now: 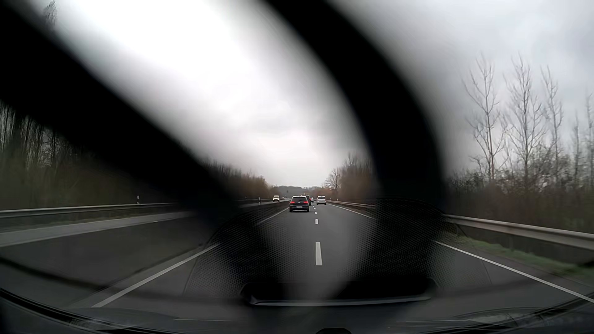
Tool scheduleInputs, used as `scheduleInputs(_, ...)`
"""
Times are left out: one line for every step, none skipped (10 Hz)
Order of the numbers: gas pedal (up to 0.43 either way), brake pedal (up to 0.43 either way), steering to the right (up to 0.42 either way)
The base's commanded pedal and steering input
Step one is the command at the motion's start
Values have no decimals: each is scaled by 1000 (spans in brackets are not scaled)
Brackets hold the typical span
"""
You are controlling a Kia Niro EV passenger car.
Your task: Follow the waypoints while adhering to traffic rules and regulations
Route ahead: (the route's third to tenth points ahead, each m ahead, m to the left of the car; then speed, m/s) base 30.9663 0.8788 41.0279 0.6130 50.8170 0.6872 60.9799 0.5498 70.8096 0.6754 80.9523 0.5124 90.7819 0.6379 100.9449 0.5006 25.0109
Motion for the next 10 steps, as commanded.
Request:
scheduleInputs(138,0,1)
scheduleInputs(150,0,1)
scheduleInputs(150,0,1)
scheduleInputs(150,0,1)
scheduleInputs(150,0,1)
scheduleInputs(150,0,1)
scheduleInputs(157,0,1)
scheduleInputs(157,0,1)
scheduleInputs(169,0,1)
scheduleInputs(169,0,1)
